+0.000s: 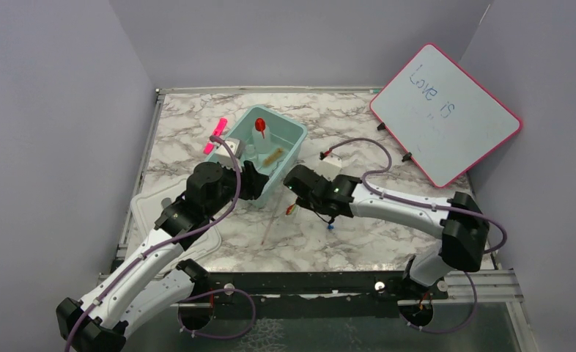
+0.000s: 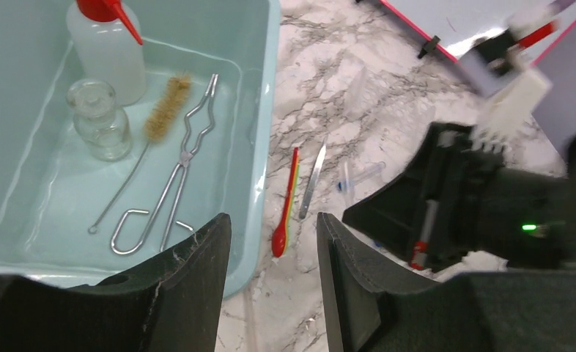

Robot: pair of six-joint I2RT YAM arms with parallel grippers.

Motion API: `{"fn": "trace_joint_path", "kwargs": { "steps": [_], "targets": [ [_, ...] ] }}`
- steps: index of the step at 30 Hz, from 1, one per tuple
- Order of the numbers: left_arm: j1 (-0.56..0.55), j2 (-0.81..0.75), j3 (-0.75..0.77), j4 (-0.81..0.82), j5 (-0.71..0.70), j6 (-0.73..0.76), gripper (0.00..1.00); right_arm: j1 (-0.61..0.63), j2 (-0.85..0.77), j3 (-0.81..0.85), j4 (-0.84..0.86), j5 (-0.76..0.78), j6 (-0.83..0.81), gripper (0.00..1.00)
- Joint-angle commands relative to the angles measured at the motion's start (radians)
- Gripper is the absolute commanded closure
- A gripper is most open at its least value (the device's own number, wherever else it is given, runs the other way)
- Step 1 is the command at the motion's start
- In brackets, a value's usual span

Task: Organize the chemistry lab equipment

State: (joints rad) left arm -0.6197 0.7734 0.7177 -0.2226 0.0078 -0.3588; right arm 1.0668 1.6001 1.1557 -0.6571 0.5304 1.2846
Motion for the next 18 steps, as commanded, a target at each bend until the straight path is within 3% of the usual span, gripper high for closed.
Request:
{"fn": "trace_joint_path", "kwargs": {
  "steps": [1, 9, 18],
  "targets": [
    [-0.003, -0.030, 0.020, -0.035, -0.139, -0.023, 0.50, -0.010, -0.090, 0.096, 0.098, 0.078, -0.166, 0.94],
    [-0.003, -0.081, 0.058, -0.106, -0.263, 0.045, 0.50, -0.055, -0.019, 0.281, 0.233, 0.047, -0.348, 0.93],
    [-0.003, -0.121, 0.030, -0.113, -0.359, -0.014, 0.50, -0.114, 0.288, 0.538, 0.209, 0.014, -0.292, 0.93]
  ]
}}
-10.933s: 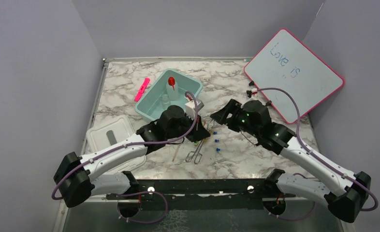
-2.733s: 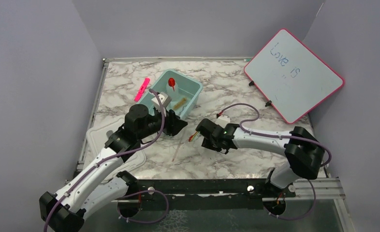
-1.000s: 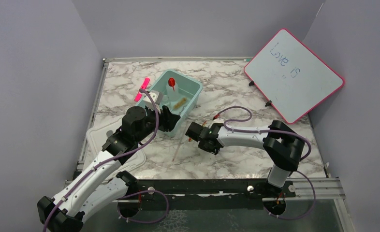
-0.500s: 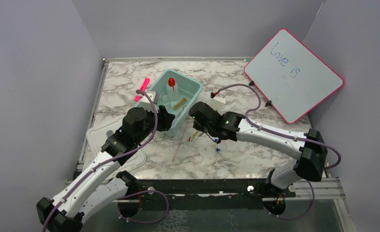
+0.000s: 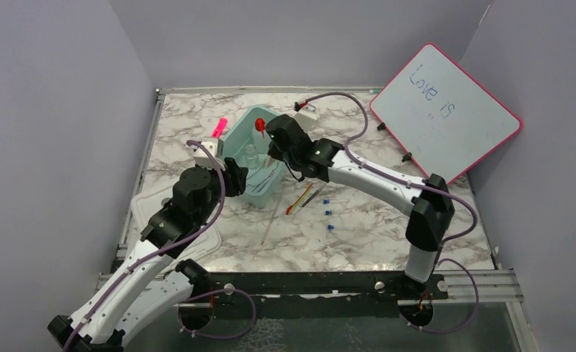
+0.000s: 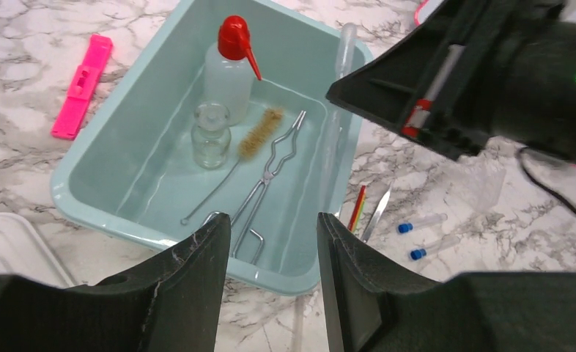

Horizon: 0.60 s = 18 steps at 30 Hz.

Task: Organize the chemistry lab equipment

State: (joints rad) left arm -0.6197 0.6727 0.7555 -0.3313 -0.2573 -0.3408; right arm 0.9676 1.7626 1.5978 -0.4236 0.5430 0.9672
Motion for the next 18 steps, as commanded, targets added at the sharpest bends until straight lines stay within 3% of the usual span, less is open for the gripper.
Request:
{"fn": "trace_joint_path", "kwargs": {
  "steps": [1, 12, 16, 18],
  "targets": [
    [-0.003, -0.025, -0.014, -0.003, -0.108, -0.041, 0.50, -0.016, 0.158, 0.127, -0.048, 0.005, 0.050, 0.93],
    [-0.003, -0.034, -0.039, 0.002, -0.155, -0.049, 0.49, -0.029, 0.410, 0.344, -0.218, 0.082, 0.191, 0.91],
    [-0.003, -0.033, -0.038, 0.001, -0.159, -0.051, 0.49, -0.033, 0.420, 0.345, -0.218, 0.075, 0.201, 0.70],
    [-0.003, -0.037, -0.039, 0.000, -0.167, -0.051, 0.49, -0.033, 0.397, 0.326, -0.182, 0.069, 0.175, 0.65]
  ]
}}
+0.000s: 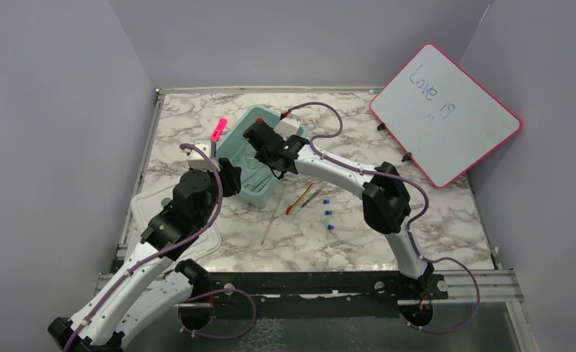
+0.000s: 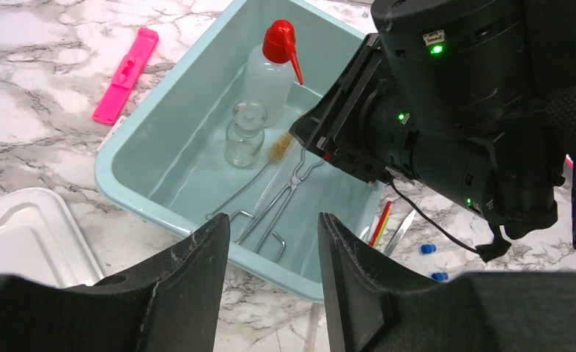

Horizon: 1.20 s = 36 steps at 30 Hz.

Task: Organize the chemistry lab equipment

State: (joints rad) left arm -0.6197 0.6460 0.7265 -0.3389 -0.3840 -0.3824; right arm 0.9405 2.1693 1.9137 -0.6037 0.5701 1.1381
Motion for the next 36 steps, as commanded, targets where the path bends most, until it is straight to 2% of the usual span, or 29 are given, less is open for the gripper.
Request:
{"fn": "trace_joint_path", "kwargs": {
  "steps": [1, 7, 14, 22, 27, 30, 33, 36],
  "targets": [
    [-0.003, -0.011, -0.011, 0.008, -0.042, -0.010, 0.49, -0.006, -0.022, 0.004, 0.010, 0.042, -0.008, 0.63],
    [-0.003, -0.005, -0.009, 0.023, 0.021, 0.013, 0.48, -0.006, -0.120, -0.036, 0.077, 0.013, -0.105, 0.60],
    [-0.003, 0.030, 0.008, 0.041, 0.190, 0.052, 0.44, -0.016, -0.382, -0.278, 0.199, -0.045, -0.209, 0.55],
    [-0.003, 0.079, 0.022, 0.061, 0.376, 0.061, 0.36, -0.029, -0.731, -0.718, 0.207, -0.036, -0.096, 0.52],
    [-0.003, 0.110, 0.015, 0.047, 0.468, 0.040, 0.32, -0.040, -0.807, -0.875, 0.188, -0.049, -0.016, 0.50],
    [-0.003, 0.118, -0.008, 0.033, 0.511, 0.015, 0.32, -0.044, -0.818, -0.918, 0.179, -0.064, 0.013, 0.50],
    [-0.010, 0.142, -0.046, 0.031, 0.561, -0.018, 0.39, -0.048, -0.841, -0.997, 0.240, -0.101, 0.035, 0.50],
    [-0.055, 0.191, -0.060, 0.024, 0.523, -0.036, 0.46, -0.052, -0.859, -1.086, 0.328, -0.160, 0.066, 0.50]
  ]
}}
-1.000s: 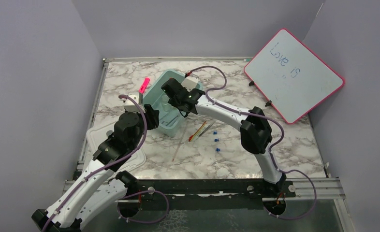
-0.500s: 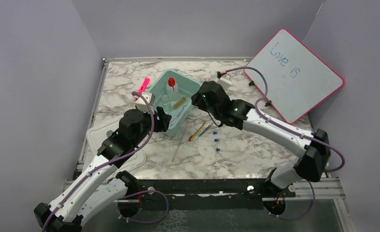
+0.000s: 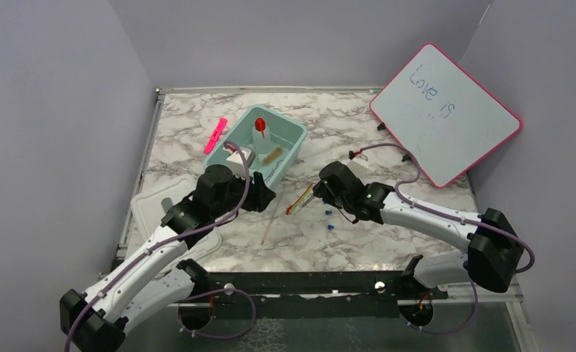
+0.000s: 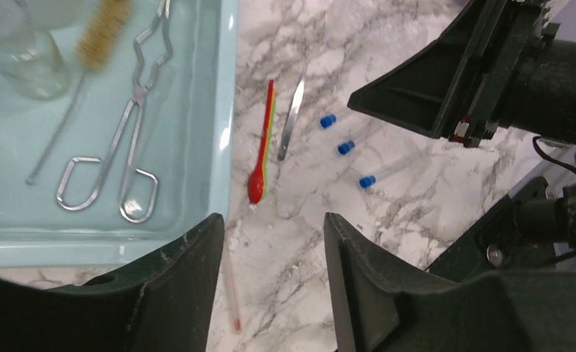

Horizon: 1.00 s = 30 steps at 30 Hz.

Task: Organize the chemistry lab equipment

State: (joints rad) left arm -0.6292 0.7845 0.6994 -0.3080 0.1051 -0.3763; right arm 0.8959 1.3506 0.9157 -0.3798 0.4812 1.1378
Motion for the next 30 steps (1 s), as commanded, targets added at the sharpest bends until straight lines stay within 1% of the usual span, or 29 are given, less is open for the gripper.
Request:
{"fn": "trace_joint_path", "kwargs": {
  "steps": [1, 5, 9, 12, 14, 17, 20, 25, 30],
  "targets": [
    [-0.070, 0.071, -0.028, -0.012, -0.004, -0.047, 0.49, -0.010, -0.042, -0.113, 0.127, -0.093, 0.073, 0.50],
    [-0.176, 0.139, 0.021, -0.026, -0.160, -0.048, 0.55, -0.012, -0.039, -0.198, 0.204, -0.171, 0.108, 0.51],
    [-0.261, 0.218, 0.072, -0.045, -0.272, -0.036, 0.63, -0.015, -0.034, -0.271, 0.258, -0.219, 0.151, 0.52],
    [-0.309, 0.284, 0.098, -0.070, -0.341, -0.035, 0.66, -0.021, -0.038, -0.316, 0.280, -0.232, 0.171, 0.52],
    [-0.332, 0.336, 0.105, -0.086, -0.381, -0.034, 0.64, -0.025, -0.049, -0.341, 0.280, -0.230, 0.184, 0.52],
    [-0.363, 0.413, 0.116, -0.128, -0.459, -0.043, 0.58, -0.027, -0.083, -0.384, 0.283, -0.222, 0.201, 0.52],
    [-0.392, 0.487, 0.121, -0.159, -0.520, -0.061, 0.56, -0.028, -0.129, -0.418, 0.281, -0.212, 0.211, 0.52],
    [-0.412, 0.573, 0.124, -0.159, -0.570, -0.087, 0.51, -0.028, -0.188, -0.449, 0.270, -0.207, 0.219, 0.52],
    [-0.412, 0.663, 0.123, -0.159, -0.607, -0.127, 0.50, -0.029, -0.237, -0.449, 0.253, -0.220, 0.216, 0.52]
  ]
}}
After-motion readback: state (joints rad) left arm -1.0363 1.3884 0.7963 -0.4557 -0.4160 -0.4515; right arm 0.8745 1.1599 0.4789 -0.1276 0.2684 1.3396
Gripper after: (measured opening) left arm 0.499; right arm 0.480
